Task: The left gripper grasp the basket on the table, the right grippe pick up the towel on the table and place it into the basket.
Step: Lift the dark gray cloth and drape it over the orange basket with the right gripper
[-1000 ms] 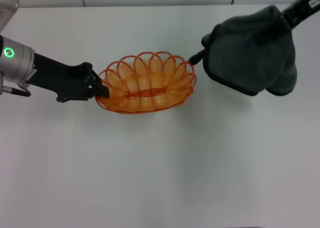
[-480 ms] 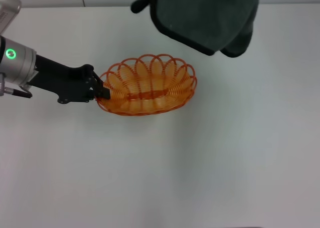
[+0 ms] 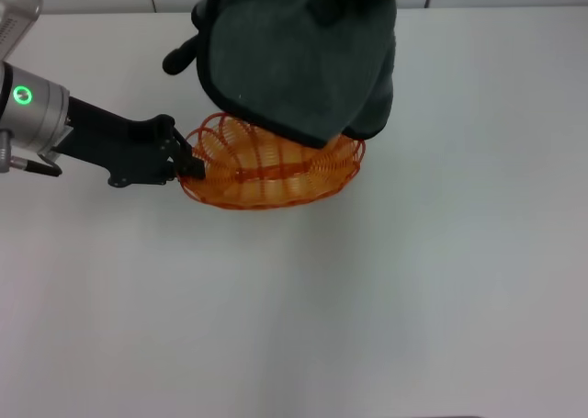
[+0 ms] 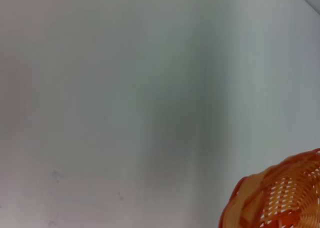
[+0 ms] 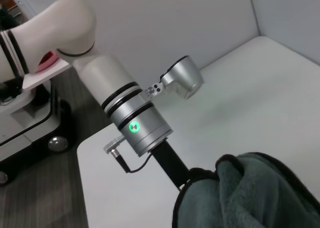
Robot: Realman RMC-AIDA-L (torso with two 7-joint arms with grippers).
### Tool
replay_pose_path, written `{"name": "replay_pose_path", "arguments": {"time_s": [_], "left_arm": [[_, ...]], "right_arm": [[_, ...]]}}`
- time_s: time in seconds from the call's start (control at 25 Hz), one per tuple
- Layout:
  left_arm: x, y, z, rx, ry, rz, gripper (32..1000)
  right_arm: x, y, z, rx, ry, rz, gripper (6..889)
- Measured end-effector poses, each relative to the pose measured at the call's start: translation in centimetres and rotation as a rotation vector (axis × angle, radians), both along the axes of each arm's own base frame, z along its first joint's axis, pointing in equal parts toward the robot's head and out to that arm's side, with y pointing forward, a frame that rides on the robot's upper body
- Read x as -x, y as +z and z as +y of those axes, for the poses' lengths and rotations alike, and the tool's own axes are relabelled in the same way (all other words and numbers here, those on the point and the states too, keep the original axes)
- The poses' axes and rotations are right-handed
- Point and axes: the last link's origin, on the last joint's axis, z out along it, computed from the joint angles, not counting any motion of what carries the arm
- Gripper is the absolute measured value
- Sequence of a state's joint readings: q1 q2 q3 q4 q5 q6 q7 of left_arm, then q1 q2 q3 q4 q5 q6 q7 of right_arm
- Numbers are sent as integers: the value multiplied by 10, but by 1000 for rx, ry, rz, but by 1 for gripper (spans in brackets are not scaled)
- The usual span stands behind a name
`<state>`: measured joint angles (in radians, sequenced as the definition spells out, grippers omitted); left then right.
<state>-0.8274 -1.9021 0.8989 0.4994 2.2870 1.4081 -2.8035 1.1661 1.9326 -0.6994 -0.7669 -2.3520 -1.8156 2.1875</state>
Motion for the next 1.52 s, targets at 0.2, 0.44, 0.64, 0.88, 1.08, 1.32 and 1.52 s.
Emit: {"name": "replay_pose_path", "arguments": {"time_s": [0.2, 0.44, 0.64, 0.88, 1.08, 1.32, 1.52], "left_arm": [[-1, 0, 0, -2, 1, -5, 98], [-5, 1, 2, -1, -6, -11, 98], [-7, 1, 3, -1, -9, -15, 98], [-7, 1, 3, 0, -8, -17, 98], [-7, 1, 3, 1, -7, -17, 98], [-10, 0, 2, 10, -11, -19, 98], [-12, -1, 3, 14, -17, -20, 99]], "right_arm": [[-6, -16, 2, 14, -8, -13, 79], [-12, -38, 2, 14, 7, -72, 79], [-14, -55, 0, 15, 27, -113, 78], [-19, -76, -1, 6, 63, -202, 79], [-21, -85, -1, -3, 86, -261, 83], [-24, -97, -1, -24, 111, -327, 92], [-27, -105, -1, -40, 130, -370, 99]]}}
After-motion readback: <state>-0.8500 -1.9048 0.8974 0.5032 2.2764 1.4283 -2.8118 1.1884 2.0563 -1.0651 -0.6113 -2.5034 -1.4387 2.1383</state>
